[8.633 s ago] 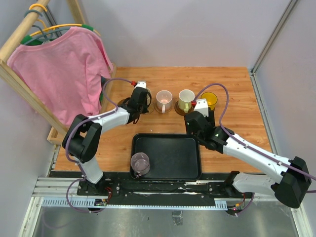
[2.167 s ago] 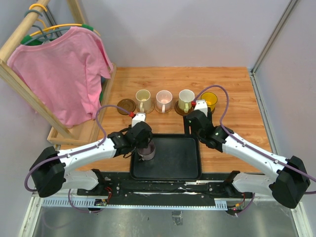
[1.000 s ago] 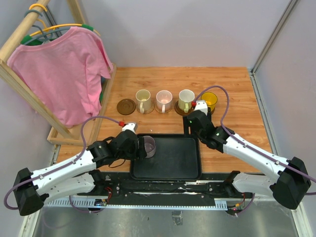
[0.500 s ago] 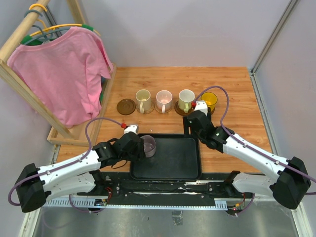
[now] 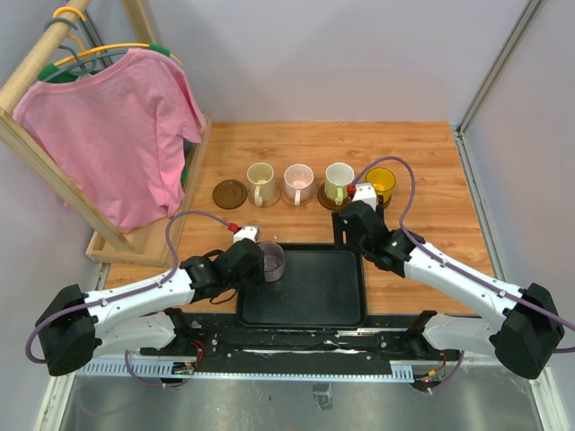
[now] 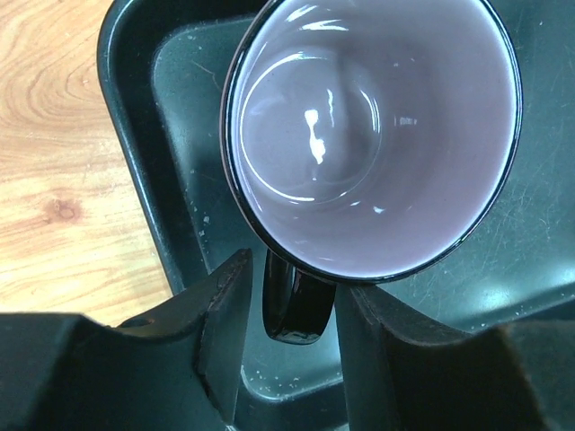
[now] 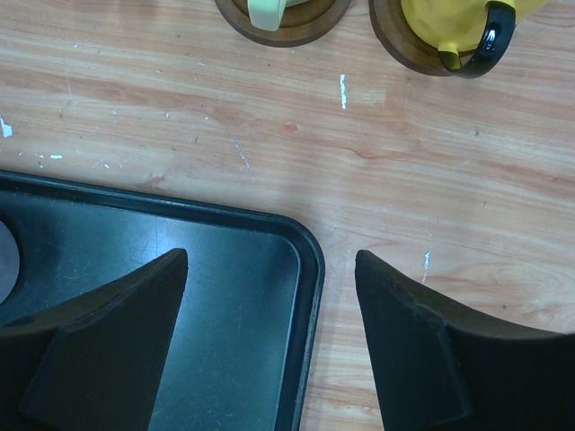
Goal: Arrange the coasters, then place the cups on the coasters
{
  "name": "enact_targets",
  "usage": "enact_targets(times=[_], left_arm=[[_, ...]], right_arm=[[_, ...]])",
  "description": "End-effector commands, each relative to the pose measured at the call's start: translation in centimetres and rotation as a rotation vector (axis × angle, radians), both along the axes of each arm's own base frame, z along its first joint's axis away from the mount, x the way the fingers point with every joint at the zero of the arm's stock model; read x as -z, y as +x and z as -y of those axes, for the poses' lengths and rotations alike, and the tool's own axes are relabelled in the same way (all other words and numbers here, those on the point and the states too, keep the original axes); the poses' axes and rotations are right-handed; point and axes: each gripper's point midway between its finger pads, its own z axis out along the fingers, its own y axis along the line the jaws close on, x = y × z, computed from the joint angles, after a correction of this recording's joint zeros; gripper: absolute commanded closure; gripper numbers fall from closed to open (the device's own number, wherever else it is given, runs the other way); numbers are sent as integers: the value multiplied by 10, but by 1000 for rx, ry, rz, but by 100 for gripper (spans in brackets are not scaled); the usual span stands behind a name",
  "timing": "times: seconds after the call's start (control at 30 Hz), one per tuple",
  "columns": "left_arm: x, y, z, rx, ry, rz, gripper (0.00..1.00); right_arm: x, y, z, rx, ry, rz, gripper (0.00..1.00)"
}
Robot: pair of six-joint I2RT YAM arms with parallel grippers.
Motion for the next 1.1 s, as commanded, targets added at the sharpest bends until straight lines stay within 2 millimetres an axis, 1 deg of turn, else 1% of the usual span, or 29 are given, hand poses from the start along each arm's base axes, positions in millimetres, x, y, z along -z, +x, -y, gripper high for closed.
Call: enact_targets(times=[0.0,0.17,0.27,0.3,0.33,0.37,0.4,0.6,0.73,0.87,1.07], left_arm=[[-1,9,7,12,0,45,57],[1,12,10,17,4,53,61],[3,14,10,25,19,57,68],[3,15,10,27,25,59,73],[4,15,10,31,32,60,80],[4,16,10,35,39,60,92],[5,16,10,39,46,61,99],[9,19,11,52,72,64,99],[0,24,12,46,71,100,100],[-20,34,14,33,55,161,99],[-62,48,13,-27,11,256,99]], right_arm=[[3,3,7,21,-18,0,23],[4,3,8,22,-21,0,23],[4,3,8,22,-21,0,23],[4,4,8,22,-22,-1,23],[4,4,7,22,-20,-1,23],[4,3,7,21,-21,-2,23],[4,3,7,19,-20,-2,23],[5,3,8,20,-22,-3,23],[6,3,9,22,-24,-2,23],[5,3,9,27,-25,0,23],[9,1,12,29,-36,-3,23]])
